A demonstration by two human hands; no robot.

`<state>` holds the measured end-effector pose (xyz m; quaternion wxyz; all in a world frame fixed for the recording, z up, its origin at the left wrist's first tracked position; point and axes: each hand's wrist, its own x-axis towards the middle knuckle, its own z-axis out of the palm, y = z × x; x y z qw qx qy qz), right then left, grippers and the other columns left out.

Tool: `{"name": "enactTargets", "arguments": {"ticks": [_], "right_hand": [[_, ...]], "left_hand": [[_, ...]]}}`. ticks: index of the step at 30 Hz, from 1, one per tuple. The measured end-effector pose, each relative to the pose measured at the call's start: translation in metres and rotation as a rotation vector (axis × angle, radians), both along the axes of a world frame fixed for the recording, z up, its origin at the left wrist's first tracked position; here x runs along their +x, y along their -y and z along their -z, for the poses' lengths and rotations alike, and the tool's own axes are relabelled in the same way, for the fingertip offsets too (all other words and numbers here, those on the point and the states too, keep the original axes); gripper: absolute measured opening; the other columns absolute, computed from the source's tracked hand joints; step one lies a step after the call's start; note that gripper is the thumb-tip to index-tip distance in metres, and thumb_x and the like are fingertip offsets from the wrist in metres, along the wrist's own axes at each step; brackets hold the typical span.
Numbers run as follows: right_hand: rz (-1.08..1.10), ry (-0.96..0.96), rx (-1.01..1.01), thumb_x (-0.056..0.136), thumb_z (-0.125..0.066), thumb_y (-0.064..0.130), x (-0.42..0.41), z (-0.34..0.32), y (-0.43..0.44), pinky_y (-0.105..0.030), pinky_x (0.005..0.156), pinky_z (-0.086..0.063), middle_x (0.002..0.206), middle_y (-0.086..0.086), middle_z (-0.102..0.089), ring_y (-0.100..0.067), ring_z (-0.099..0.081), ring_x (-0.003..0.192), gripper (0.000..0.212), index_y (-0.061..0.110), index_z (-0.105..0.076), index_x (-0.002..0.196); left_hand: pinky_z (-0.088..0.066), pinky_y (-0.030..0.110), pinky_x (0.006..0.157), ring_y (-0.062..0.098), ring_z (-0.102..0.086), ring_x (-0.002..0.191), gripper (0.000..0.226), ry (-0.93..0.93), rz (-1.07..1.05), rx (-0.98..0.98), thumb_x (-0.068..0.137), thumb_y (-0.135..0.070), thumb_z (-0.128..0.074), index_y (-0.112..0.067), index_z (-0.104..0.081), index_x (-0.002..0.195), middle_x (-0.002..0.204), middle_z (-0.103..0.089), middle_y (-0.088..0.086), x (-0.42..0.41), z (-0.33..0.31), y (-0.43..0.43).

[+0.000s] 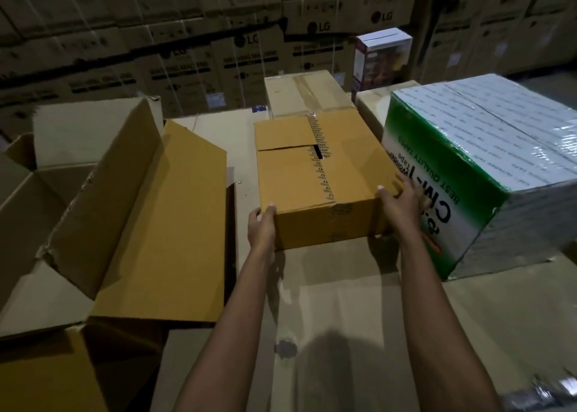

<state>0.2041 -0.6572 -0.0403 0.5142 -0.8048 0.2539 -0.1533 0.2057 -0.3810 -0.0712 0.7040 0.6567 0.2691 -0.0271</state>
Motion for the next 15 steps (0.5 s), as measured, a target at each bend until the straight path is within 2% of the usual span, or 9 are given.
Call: {"name": "enactTargets", "arguments": {"ticks": [2, 4, 7, 10, 13, 15], "right_hand": [[0.003, -0.035, -0.023, 0.093, -0.072, 0.039, 0.001, 0.008, 0.002, -0.062, 0.120, -0.032, 0.168, 0.001, -0.019, -0.035, -0.012, 0.155, 0.068, 0.032, -0.041, 0.153], [0.018, -0.046, 0.009, 0.089, -0.077, 0.044, -0.002, 0.015, 0.000, -0.061, 0.117, -0.036, 0.167, -0.001, -0.019, -0.036, -0.021, 0.153, 0.076, 0.034, -0.039, 0.154], [0.064, 0.027, 0.130, 0.081, -0.087, 0.042, -0.013, 0.022, -0.003, -0.056, 0.116, -0.037, 0.167, -0.003, -0.021, -0.033, -0.026, 0.152, 0.094, 0.037, -0.031, 0.157], [0.093, 0.080, 0.330, 0.072, -0.094, 0.038, -0.022, 0.024, -0.004, -0.055, 0.117, -0.034, 0.169, -0.004, -0.022, -0.029, -0.025, 0.153, 0.116, 0.043, -0.018, 0.160], [0.030, 0.104, 0.386, 0.075, -0.092, 0.040, -0.030, 0.023, -0.013, -0.049, 0.119, -0.033, 0.167, -0.001, -0.028, -0.021, -0.029, 0.149, 0.108, 0.040, -0.025, 0.160], [0.029, 0.148, 0.363, 0.078, -0.089, 0.039, -0.032, 0.017, -0.024, -0.043, 0.117, -0.035, 0.164, -0.003, -0.032, -0.021, -0.033, 0.145, 0.103, 0.034, -0.028, 0.161]], "left_hand": [[-0.053, 0.059, 0.101, 0.027, -0.060, 0.115, 0.054, 0.020, -0.006, 0.012, 0.091, -0.058, -0.060, -0.030, -0.055, 0.137, 0.131, -0.061, 0.002, -0.001, 0.002, -0.001], [-0.052, 0.059, 0.101, 0.027, -0.058, 0.118, 0.048, 0.010, 0.006, 0.050, 0.096, -0.056, -0.057, -0.031, -0.053, 0.137, 0.132, -0.060, 0.002, 0.000, 0.002, -0.003], [-0.052, 0.053, 0.101, 0.026, -0.057, 0.118, 0.046, 0.010, 0.013, 0.078, 0.100, -0.051, -0.056, -0.028, -0.052, 0.140, 0.133, -0.059, 0.002, -0.003, -0.001, -0.009], [-0.049, 0.046, 0.094, 0.023, -0.053, 0.116, 0.045, 0.045, 0.011, 0.107, 0.105, -0.045, -0.054, -0.025, -0.049, 0.146, 0.128, -0.054, -0.003, -0.010, -0.004, -0.018], [-0.049, 0.054, 0.103, 0.028, -0.053, 0.127, 0.049, 0.077, 0.047, 0.151, 0.105, -0.047, -0.054, -0.031, -0.046, 0.151, 0.141, -0.054, 0.000, -0.017, 0.002, -0.028], [-0.051, 0.056, 0.103, 0.030, -0.056, 0.127, 0.047, 0.082, 0.029, 0.109, 0.105, -0.046, -0.054, -0.033, -0.048, 0.150, 0.145, -0.056, 0.004, -0.023, 0.004, -0.033]]}}
